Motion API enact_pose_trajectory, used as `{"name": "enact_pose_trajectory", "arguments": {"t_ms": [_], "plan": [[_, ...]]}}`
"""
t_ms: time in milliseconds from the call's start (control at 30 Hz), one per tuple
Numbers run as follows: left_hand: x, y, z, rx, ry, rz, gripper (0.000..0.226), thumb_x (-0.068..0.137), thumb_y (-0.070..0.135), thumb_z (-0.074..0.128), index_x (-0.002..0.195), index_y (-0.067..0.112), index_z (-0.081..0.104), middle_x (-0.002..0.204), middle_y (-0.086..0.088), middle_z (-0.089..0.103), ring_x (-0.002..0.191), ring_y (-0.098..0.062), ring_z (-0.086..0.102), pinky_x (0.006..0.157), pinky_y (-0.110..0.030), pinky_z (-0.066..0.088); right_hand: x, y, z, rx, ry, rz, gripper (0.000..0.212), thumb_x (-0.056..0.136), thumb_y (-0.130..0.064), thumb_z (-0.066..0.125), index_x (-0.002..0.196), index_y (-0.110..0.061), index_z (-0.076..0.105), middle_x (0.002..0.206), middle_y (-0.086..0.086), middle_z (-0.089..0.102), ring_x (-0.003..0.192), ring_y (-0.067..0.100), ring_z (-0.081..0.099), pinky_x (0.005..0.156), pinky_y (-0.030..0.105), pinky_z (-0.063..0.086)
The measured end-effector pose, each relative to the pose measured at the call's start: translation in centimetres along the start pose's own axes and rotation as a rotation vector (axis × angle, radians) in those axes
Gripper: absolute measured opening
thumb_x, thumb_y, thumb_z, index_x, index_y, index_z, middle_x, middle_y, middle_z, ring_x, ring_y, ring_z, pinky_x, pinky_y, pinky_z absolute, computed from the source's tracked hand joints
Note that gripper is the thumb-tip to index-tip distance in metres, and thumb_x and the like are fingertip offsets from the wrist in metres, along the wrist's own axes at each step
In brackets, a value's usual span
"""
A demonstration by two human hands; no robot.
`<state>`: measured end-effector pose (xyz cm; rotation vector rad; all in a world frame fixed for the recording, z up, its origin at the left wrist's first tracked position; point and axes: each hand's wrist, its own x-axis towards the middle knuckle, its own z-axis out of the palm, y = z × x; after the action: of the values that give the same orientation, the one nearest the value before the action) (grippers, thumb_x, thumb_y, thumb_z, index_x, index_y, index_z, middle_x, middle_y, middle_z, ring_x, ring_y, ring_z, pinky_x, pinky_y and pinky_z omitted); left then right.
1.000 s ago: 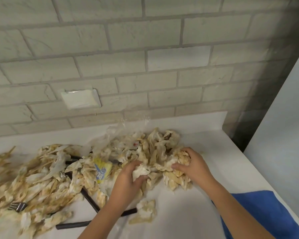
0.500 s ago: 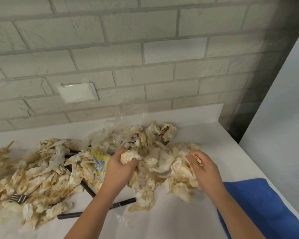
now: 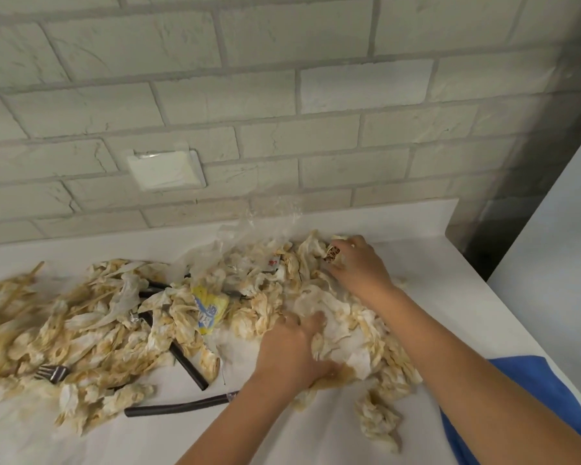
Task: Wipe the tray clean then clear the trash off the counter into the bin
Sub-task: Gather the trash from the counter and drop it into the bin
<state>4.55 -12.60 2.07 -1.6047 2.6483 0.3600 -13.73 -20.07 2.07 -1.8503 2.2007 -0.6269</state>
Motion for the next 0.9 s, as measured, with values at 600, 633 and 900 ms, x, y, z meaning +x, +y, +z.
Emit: {"name": "enact_pose_trajectory", "arguments": {"t_ms": [600, 633, 900], "plan": [[-0.4, -3.4, -0.1, -0.611, 0.284, -0.192, 0.028, 0.077, 0.027, 0.073, 0.099, 0.010, 0.068, 0.100, -0.002, 0.062, 0.098, -0.018, 0.058, 0.061, -0.011, 0.034, 1.0, 2.1, -1.1, 0.548, -0.036, 0.172, 0.069, 0.076, -0.026, 0.074, 0.136, -0.030, 0.042, 0.136, 0.001, 0.041, 0.121, 0.019, 0.046, 0.093, 0.029, 0.042], [-0.6, -3.4, -0.4, -0.637, 0.305, -0.203, 0.027, 0.077, 0.026, 0.074, 0.097, 0.009, 0.067, 0.100, -0.001, 0.060, 0.097, -0.016, 0.057, 0.060, -0.011, 0.034, -0.1, 1.7, -2.1, 0.607, -0.024, 0.181, 0.071, 0.075, -0.026, 0.074, 0.138, -0.031, 0.040, 0.139, -0.002, 0.041, 0.122, 0.017, 0.047, 0.096, 0.030, 0.043], [-3.8, -3.2, -4.0, -1.192, 0.315, -0.436, 0.029, 0.076, 0.013, 0.073, 0.096, 0.026, 0.058, 0.081, 0.006, 0.066, 0.073, -0.014, 0.065, 0.073, -0.031, 0.054, -11.9, -1.1, -6.7, 1.086, 0.025, 0.295, 0.047, 0.079, -0.019, 0.073, 0.122, -0.033, 0.060, 0.111, -0.005, 0.063, 0.087, -0.001, 0.065, 0.070, 0.011, 0.046]]}}
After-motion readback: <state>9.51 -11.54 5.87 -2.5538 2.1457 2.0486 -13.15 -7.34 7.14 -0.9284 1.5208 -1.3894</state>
